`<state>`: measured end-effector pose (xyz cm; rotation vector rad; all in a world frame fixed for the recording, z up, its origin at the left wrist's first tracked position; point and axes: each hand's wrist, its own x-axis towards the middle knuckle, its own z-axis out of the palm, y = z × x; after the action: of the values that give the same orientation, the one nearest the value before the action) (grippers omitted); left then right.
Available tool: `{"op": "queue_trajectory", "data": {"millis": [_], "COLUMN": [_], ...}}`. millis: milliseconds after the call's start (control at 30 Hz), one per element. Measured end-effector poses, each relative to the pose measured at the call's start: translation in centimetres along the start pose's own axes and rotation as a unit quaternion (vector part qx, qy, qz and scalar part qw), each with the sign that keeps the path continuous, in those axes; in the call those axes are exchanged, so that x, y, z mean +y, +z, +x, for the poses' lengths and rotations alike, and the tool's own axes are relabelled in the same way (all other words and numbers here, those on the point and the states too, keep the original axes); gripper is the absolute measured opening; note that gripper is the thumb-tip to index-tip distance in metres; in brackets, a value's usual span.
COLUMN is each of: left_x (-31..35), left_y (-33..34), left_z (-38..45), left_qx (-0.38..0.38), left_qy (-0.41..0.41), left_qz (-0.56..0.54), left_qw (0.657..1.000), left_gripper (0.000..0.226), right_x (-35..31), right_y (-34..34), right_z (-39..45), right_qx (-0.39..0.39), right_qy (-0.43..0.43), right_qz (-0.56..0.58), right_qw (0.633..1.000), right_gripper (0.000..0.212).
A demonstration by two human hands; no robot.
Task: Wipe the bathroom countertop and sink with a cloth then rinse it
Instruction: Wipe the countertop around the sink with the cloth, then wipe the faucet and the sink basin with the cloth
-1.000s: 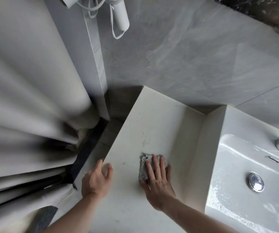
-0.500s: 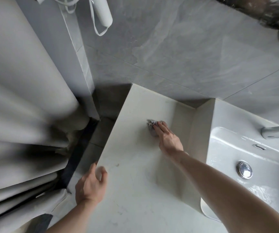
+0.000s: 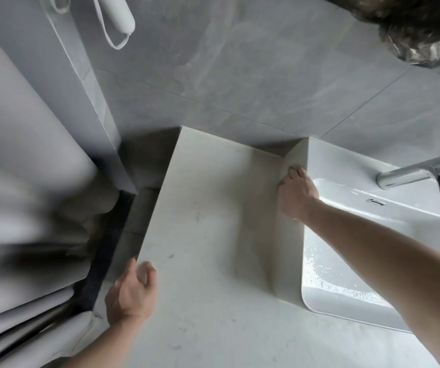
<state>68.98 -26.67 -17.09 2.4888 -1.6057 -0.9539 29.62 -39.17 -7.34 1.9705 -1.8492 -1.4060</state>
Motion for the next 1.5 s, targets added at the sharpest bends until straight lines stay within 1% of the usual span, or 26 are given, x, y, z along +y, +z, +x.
{"op": "queue_trajectory", "data": {"millis": [100, 233, 367, 433, 533, 667, 733, 800, 867, 900, 967, 1000, 1033, 1100, 1133, 1167, 1200, 1233, 1267, 1300, 1333, 1367, 1400, 1433, 1467, 1500], "left_x": [0.1, 0.0, -0.2, -0.2, -0.1, -0.3, -0.5, -0.7, -0.8, -0.8, -1.0, -1.3, -1.7, -2.2, -2.2, -2.0, -1.5, -1.1, -0.6, 0.1, 1.0, 2.2, 3.9, 5.8, 7.9, 9.9], "left_y": [-0.3, -0.6, -0.6, -0.6, -0.6, -0.5, -0.2, 0.0, 0.1, 0.0, -0.2, -0.2, -0.3, -0.9, -1.2, -1.5, -1.8, -1.9, -1.9, -2.0, -2.1, -2.2, -2.3, -2.3, -2.1, -1.8], "left_z": [-0.2, -0.5, -0.4, -0.5, -0.5, -0.6, -0.5, -0.5, -0.4, -0.4, -0.4, -0.2, 0.0, 0.6, 0.9, 1.3, 1.4, 1.5, 1.3, 1.1, 0.8, 0.5, -0.1, -0.9, -2.1, -3.2], "left_qx": [-0.002, -0.009, -0.009, -0.005, 0.002, 0.0, 0.007, 0.009, 0.007, 0.002, -0.006, -0.008, -0.011, -0.023, -0.027, -0.029, -0.032, -0.028, -0.022, -0.01, -0.002, -0.004, -0.015, -0.034, -0.055, -0.077], "left_qy": [0.006, 0.016, 0.028, 0.03, 0.033, 0.036, 0.046, 0.055, 0.069, 0.076, 0.093, 0.107, 0.121, 0.151, 0.17, 0.184, 0.193, 0.201, 0.21, 0.219, 0.236, 0.263, 0.291, 0.315, 0.333, 0.349], "left_qz": [-0.006, -0.006, -0.007, -0.009, -0.015, -0.013, -0.015, -0.016, -0.027, -0.036, -0.029, -0.012, 0.01, 0.069, 0.097, 0.122, 0.144, 0.158, 0.161, 0.164, 0.173, 0.183, 0.188, 0.188, 0.184, 0.169], "left_qw": [1.0, 1.0, 1.0, 1.0, 0.999, 0.999, 0.999, 0.998, 0.997, 0.996, 0.995, 0.994, 0.993, 0.986, 0.98, 0.975, 0.97, 0.966, 0.964, 0.962, 0.956, 0.947, 0.938, 0.93, 0.923, 0.919], "left_gripper": [0.052, 0.055, 0.053, 0.051, 0.05, 0.051, 0.046, 0.041, 0.049, 0.055, 0.055, 0.05, 0.047, 0.05, 0.054, 0.056, 0.055, 0.05, 0.045, 0.045, 0.052, 0.061, 0.067, 0.068, 0.066, 0.064], "right_x": [-3.9, -8.5, -8.4, -6.8, -4.2, -4.9, -7.0, -9.3, -11.4, -12.2, -13.2, -13.6, -13.9, -14.3, -14.6, -14.8, -15.0, -15.2, -15.4, -15.4, -15.5, -15.6, -15.7, -15.8, -16.0, -16.1], "right_y": [1.5, 3.0, 2.7, 2.4, 1.5, 1.5, 2.9, 4.4, 5.7, 6.3, 7.2, 7.4, 7.6, 8.0, 8.6, 9.6, 11.0, 12.3, 13.3, 13.9, 14.2, 14.0, 13.4, 12.6, 11.9, 10.9], "right_z": [-3.9, -10.0, -13.3, -12.5, -10.1, -10.6, -12.7, -15.2, -17.5, -18.4, -20.5, -21.8, -23.1, -26.2, -27.8, -29.4, -30.9, -32.1, -32.9, -33.2, -33.1, -32.6, -32.0, -31.3, -30.4, -29.1], "right_qx": [-0.02, -0.053, -0.059, -0.032, 0.007, 0.018, 0.034, 0.029, 0.015, 0.024, 0.096, 0.133, 0.154, 0.142, 0.106, 0.064, 0.03, 0.006, -0.026, -0.053, -0.069, -0.071, -0.07, -0.063, -0.054, -0.049], "right_qy": [-0.048, -0.08, -0.12, -0.108, -0.05, -0.005, -0.023, -0.053, -0.073, -0.07, -0.065, -0.066, -0.066, -0.041, 0.002, 0.069, 0.155, 0.244, 0.316, 0.37, 0.411, 0.439, 0.448, 0.45, 0.447, 0.436], "right_qz": [0.008, -0.003, -0.008, 0.013, 0.051, 0.074, 0.074, 0.079, 0.097, 0.118, 0.194, 0.244, 0.29, 0.368, 0.418, 0.473, 0.529, 0.579, 0.627, 0.673, 0.725, 0.779, 0.823, 0.854, 0.876, 0.892], "right_qw": [0.999, 0.995, 0.991, 0.994, 0.997, 0.997, 0.996, 0.995, 0.992, 0.99, 0.974, 0.958, 0.942, 0.918, 0.902, 0.876, 0.834, 0.778, 0.712, 0.639, 0.548, 0.442, 0.342, 0.254, 0.171, 0.106], "right_gripper": [0.045, 0.049, 0.044, 0.039, 0.037, 0.042, 0.041, 0.036, 0.026, 0.02, 0.016, 0.017, 0.025, 0.047, 0.052, 0.058, 0.064, 0.066, 0.061, 0.051, 0.039, 0.029, 0.024, 0.023, 0.024, 0.025]}}
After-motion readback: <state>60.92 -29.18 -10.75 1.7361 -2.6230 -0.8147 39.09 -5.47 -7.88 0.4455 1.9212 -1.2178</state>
